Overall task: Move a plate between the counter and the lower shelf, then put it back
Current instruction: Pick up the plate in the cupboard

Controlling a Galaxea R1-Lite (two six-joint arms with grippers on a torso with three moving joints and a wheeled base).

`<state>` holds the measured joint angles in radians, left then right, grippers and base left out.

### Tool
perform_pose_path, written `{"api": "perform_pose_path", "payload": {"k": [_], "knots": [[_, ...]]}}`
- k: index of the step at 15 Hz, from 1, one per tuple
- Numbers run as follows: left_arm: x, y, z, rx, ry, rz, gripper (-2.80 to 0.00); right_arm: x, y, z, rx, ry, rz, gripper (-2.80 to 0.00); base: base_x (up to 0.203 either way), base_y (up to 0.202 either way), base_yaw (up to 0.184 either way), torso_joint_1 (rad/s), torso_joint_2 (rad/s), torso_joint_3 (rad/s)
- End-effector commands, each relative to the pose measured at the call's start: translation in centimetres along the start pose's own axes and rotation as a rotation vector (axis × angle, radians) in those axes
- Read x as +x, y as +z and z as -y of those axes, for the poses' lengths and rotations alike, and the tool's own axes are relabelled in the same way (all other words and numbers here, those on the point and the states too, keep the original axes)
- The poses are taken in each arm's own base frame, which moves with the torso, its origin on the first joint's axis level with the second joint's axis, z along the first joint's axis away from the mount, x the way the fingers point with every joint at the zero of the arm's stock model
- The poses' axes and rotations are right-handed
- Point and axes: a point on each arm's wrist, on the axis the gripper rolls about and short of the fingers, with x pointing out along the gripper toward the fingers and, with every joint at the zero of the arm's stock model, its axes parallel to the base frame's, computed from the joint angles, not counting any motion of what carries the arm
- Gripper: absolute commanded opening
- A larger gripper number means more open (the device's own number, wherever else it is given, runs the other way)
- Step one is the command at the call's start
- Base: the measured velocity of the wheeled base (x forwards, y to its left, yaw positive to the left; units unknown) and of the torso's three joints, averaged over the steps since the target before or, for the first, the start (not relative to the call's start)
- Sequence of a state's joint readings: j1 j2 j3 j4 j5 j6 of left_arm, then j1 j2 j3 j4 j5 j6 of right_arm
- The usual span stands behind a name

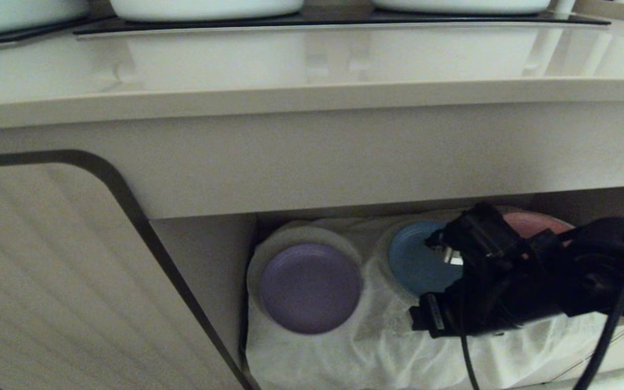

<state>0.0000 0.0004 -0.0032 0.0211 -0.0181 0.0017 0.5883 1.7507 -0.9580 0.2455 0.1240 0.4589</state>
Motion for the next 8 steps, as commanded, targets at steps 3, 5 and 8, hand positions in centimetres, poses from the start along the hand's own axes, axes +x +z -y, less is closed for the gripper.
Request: {"api": "perform_pose_path", "payload": {"k": [3,5,8], "knots": [[0.0,0.0,0.0,0.000,0.000,0.000,-2.80,-2.1,-1.6,0.6,0.002,-0.010,0.032,0.00,0.000,0.000,0.000,0.000,0.00,0.000],[0.0,0.0,0.0,0.000,0.000,0.000,-2.80,-2.6,-2.2,0.8,0.001,-0.011,0.035,0.00,0.000,0.000,0.000,0.000,0.00,0.000],[0.0,0.0,0.0,0.000,0.000,0.000,-2.80,-3.2,-3.1,1.2,0.002,-0.014,0.032,0.00,0.000,0.000,0.000,0.000,0.00,0.000]]}}
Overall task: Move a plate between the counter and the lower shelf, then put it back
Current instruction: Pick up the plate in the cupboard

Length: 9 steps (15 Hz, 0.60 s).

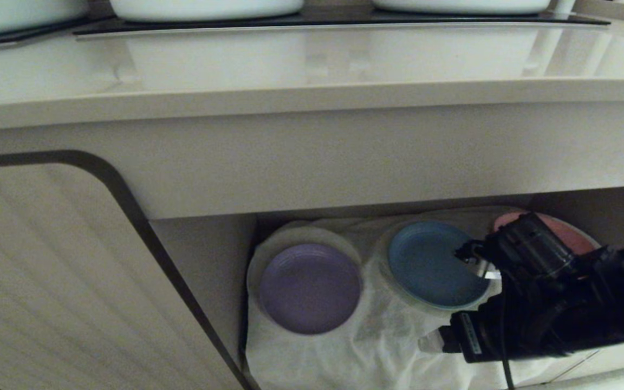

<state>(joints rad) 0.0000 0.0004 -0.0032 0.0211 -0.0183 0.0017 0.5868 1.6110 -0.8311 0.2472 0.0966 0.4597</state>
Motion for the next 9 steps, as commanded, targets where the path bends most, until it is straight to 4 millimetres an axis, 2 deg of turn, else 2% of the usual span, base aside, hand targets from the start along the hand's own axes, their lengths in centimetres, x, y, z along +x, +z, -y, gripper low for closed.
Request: {"api": "perform_pose_path", "payload": {"k": [1,4,5,9], "knots": [[0.0,0.0,0.0,0.000,0.000,0.000,-2.80,-0.7,-0.5,0.2,0.002,0.006,0.010,0.00,0.000,0.000,0.000,0.000,0.00,0.000],[0.0,0.0,0.0,0.000,0.000,0.000,-2.80,-1.1,-1.4,0.6,0.001,0.005,0.005,0.00,0.000,0.000,0.000,0.000,0.00,0.000],[0.0,0.0,0.0,0.000,0.000,0.000,-2.80,-1.3,-1.7,0.7,0.002,0.004,0.005,-2.80,0.000,0.000,0.000,0.000,0.00,0.000],[0.0,0.0,0.0,0.000,0.000,0.000,-2.80,-1.7,-2.6,1.1,0.003,0.000,-0.002,-2.80,0.000,0.000,0.000,0.000,0.00,0.000]]}}
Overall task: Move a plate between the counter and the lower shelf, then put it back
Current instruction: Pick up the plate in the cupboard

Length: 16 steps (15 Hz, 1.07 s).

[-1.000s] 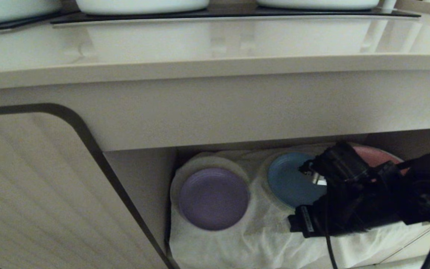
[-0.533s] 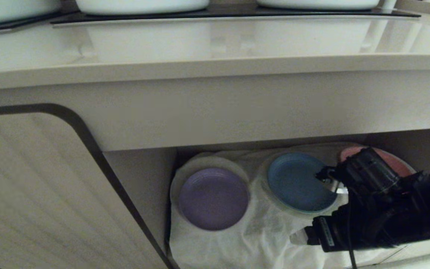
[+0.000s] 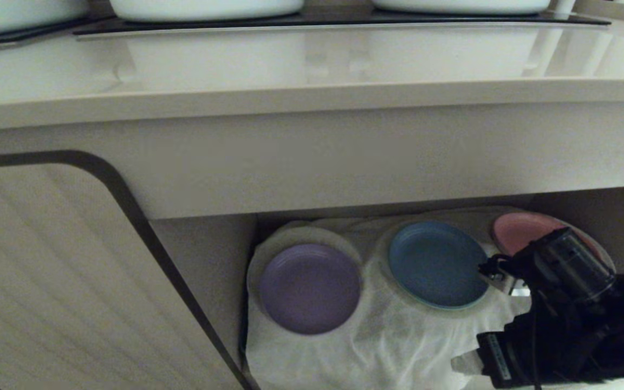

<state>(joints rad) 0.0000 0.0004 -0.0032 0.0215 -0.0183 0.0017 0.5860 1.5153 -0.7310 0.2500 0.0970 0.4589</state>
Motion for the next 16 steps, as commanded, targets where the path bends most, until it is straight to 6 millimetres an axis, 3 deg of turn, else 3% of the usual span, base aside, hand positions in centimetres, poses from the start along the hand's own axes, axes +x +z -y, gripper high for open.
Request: {"api": "perform_pose_path", "payload": {"k": [1,7,16], "knots": [[0.0,0.0,0.0,0.000,0.000,0.000,-2.80,-0.3,-0.4,0.2,0.003,0.000,-0.001,-2.80,0.000,0.000,0.000,0.000,0.00,0.000],[0.0,0.0,0.0,0.000,0.000,0.000,-2.80,-0.7,-2.0,1.0,-0.017,-0.033,-0.004,-2.80,0.000,0.000,0.000,0.000,0.00,0.000],[0.0,0.0,0.0,0.000,0.000,0.000,-2.80,-0.9,-2.4,2.3,0.028,-0.111,0.016,-2.80,0.000,0.000,0.000,0.000,0.00,0.000]]}}
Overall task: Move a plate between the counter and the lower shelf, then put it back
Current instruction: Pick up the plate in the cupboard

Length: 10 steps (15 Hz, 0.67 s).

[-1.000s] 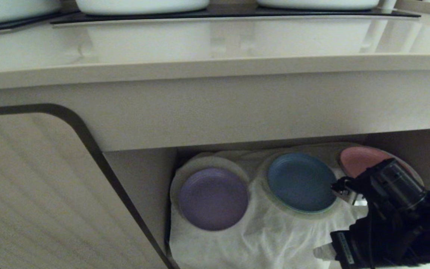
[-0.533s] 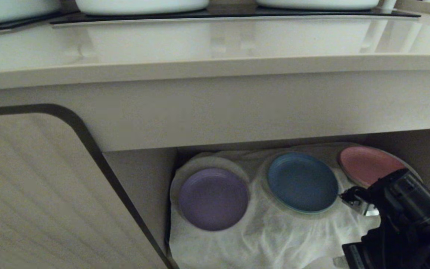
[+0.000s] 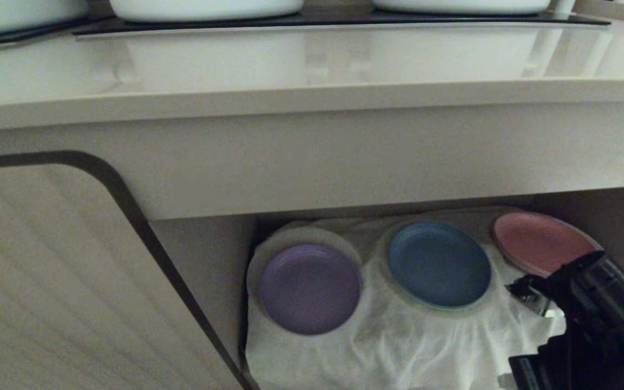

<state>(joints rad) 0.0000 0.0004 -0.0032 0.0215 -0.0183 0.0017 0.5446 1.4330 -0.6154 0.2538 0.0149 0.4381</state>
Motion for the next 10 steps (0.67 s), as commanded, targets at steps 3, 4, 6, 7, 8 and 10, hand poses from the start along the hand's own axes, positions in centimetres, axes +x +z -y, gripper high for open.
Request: {"api": "perform_pose_path", "payload": {"k": [3,4,6,7,8,10], "knots": [[0.0,0.0,0.0,0.000,0.000,0.000,-2.80,-0.2,-0.1,1.3,0.061,-0.029,0.015,-2.80,0.000,0.000,0.000,0.000,0.00,0.000],[0.0,0.0,0.0,0.000,0.000,0.000,-2.80,-0.2,-0.2,1.7,0.074,-0.038,0.015,-2.80,0.000,0.000,0.000,0.000,0.00,0.000],[0.0,0.0,0.0,0.000,0.000,0.000,-2.80,-0.4,-0.3,2.7,0.119,-0.065,0.024,-2.80,0.000,0.000,0.000,0.000,0.00,0.000],[0.0,0.0,0.0,0.000,0.000,0.000,-2.80,-0.5,-0.5,3.3,0.142,-0.092,0.037,-2.80,0.000,0.000,0.000,0.000,0.00,0.000],[0.0,0.0,0.0,0.000,0.000,0.000,-2.80,-0.7,-0.8,4.0,0.148,-0.123,0.050,-2.80,0.000,0.000,0.000,0.000,0.00,0.000],[0.0,0.0,0.0,0.000,0.000,0.000,-2.80,-1.4,-1.7,5.8,0.163,-0.194,0.084,-2.80,0.000,0.000,0.000,0.000,0.00,0.000]]}}
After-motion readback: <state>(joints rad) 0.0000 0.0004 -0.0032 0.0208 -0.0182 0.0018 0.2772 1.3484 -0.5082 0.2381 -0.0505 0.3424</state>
